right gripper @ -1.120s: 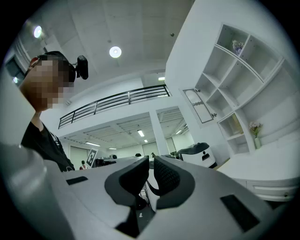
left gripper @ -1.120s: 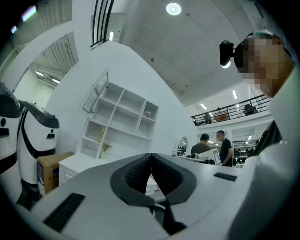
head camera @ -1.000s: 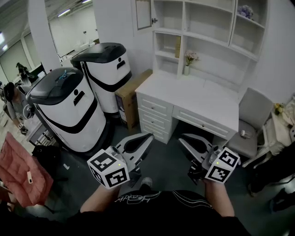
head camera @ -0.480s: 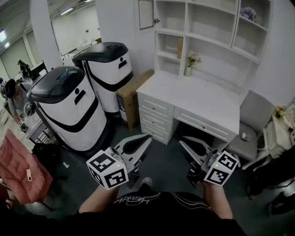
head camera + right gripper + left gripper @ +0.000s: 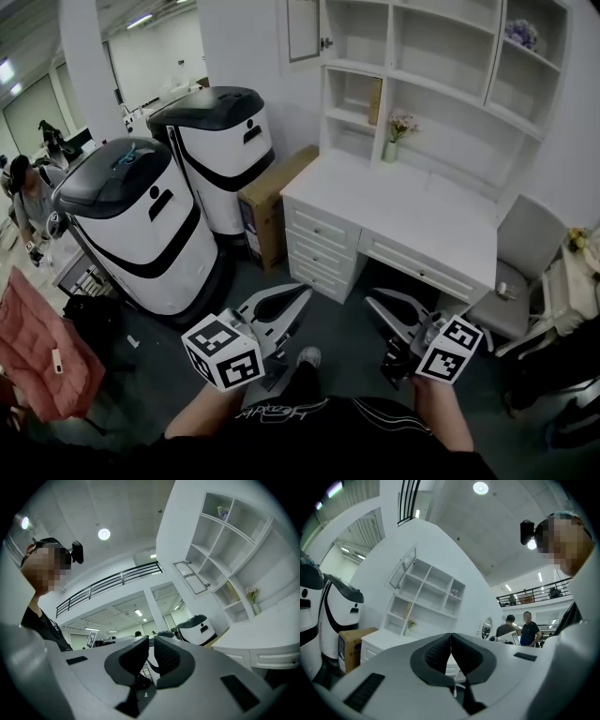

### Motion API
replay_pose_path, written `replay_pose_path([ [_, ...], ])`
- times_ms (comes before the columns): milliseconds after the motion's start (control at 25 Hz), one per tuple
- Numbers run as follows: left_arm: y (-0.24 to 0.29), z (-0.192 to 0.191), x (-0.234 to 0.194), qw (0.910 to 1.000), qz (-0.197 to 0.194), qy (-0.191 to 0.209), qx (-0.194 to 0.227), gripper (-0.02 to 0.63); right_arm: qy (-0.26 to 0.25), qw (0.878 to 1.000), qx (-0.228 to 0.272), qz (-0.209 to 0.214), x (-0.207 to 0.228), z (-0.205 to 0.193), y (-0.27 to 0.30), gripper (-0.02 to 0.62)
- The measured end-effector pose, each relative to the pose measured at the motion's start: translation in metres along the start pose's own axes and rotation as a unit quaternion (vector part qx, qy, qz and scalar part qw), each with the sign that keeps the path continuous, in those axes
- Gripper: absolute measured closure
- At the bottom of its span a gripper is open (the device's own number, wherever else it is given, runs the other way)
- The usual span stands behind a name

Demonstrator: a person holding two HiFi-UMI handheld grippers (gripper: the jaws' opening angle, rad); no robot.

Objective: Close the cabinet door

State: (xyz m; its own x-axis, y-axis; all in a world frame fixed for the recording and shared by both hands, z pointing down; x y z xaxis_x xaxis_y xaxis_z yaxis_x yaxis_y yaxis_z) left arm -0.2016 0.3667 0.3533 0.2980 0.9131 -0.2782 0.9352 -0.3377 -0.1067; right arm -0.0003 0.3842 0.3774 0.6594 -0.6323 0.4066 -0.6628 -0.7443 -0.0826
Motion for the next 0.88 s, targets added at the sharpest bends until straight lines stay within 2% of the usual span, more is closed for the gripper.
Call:
replay_pose_path([
  [200, 0.015, 0.001, -0.046, 1.0, -0.002, -0.003, 0.005, 0.584, -0.002, 1.0, 0.0, 0.0, 0.034, 0.003, 0.034, 0.534],
  [400, 0.039, 0.013, -0.112, 0.9999, -0.009, -0.01, 0.002, 0.584, 0.001, 1.0, -0.006, -0.008, 0.079, 0.015, 0.084, 0.534],
  [680, 0.079, 0.081, -0.247, 0.9999, 0.003, -0.008, 0.012, 0.584, -0.006, 1.0, 0.002, -0.025, 0.16, 0.074, 0.186, 0.534],
  [880, 0.117, 0.111, -0.345, 0.9998, -0.02, -0.004, 0.006, 0.584, -0.013, 0.999, 0.003, -0.034, 0.217, 0.11, 0.268, 0.534],
])
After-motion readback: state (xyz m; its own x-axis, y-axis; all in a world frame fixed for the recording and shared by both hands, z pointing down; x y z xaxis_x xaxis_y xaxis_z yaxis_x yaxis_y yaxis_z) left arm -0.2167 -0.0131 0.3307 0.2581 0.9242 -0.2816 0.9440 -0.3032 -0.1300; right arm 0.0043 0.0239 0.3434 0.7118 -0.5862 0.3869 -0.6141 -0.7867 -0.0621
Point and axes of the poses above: the fingertips, and each gripper's own axes: y forward along the fingers, x to its right, z out of its top, the point moved 7 cm from there along -y, backward along the fingers, and after that the axes turned 12 degrees about -z, right-handed, at the moved point
